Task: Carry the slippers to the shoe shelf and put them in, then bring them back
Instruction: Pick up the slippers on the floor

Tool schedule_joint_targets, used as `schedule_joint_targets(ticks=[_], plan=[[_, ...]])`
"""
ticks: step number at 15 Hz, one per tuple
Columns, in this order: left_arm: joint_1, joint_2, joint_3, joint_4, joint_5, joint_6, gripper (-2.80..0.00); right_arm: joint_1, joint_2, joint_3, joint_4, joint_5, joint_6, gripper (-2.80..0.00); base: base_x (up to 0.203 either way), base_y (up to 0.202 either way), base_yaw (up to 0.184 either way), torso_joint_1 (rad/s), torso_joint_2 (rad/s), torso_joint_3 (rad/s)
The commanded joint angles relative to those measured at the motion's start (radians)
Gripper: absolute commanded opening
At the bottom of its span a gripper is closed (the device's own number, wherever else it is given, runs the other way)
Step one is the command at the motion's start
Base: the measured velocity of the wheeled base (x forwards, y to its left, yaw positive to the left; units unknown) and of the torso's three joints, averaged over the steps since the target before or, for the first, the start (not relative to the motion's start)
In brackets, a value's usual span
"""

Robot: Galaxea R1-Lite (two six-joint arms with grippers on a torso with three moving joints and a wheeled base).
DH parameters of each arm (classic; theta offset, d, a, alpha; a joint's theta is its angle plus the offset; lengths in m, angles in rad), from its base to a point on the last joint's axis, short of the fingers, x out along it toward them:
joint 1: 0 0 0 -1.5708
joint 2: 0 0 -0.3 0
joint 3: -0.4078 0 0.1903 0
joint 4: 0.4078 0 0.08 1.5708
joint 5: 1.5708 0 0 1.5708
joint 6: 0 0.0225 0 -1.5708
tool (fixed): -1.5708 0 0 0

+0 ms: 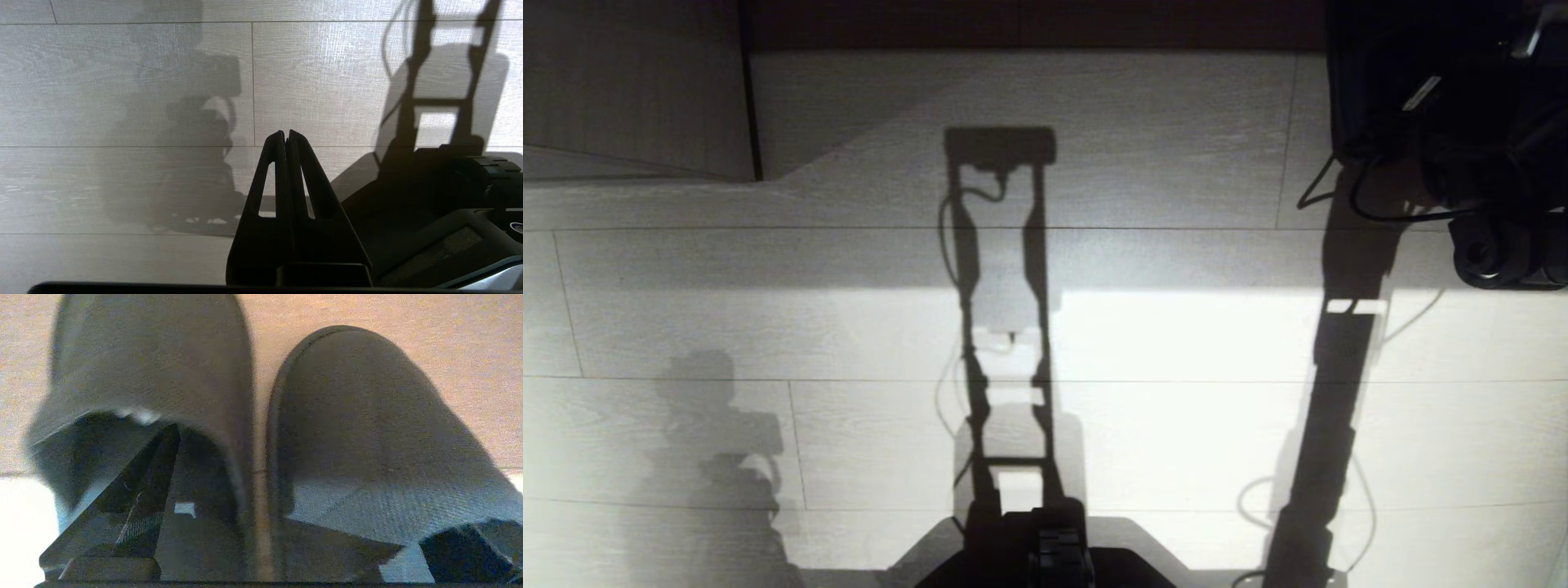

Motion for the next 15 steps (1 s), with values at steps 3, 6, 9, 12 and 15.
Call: schedule_joint_targets(ticks=[3,6,9,12,15], plan=[[0.000,0.000,0.000,-0.001,0.000,0.000,-2.80,-0.017,0.019,-0.061,0.025,0.000,0.012,0.00,0.000,0.000,0.000,0.000,0.00,0.000],[0.000,0.000,0.000,-0.001,0.000,0.000,-2.80,-0.017,0.023,-0.064,0.025,0.000,0.012,0.00,0.000,0.000,0.000,0.000,0.00,0.000],[0.000,0.000,0.000,-0.001,0.000,0.000,-2.80,-0.017,0.032,-0.084,0.025,-0.006,0.012,0.00,0.000,0.000,0.000,0.000,0.00,0.000],[0.000,0.001,0.000,-0.001,0.000,0.000,-2.80,-0.017,0.040,-0.101,0.026,-0.006,0.013,0.00,0.000,0.000,0.000,0.000,0.00,0.000],[0.000,0.000,0.000,-0.001,0.000,0.000,-2.80,-0.016,0.052,-0.128,0.032,-0.008,0.013,0.00,0.000,0.000,0.000,0.000,0.00,0.000]])
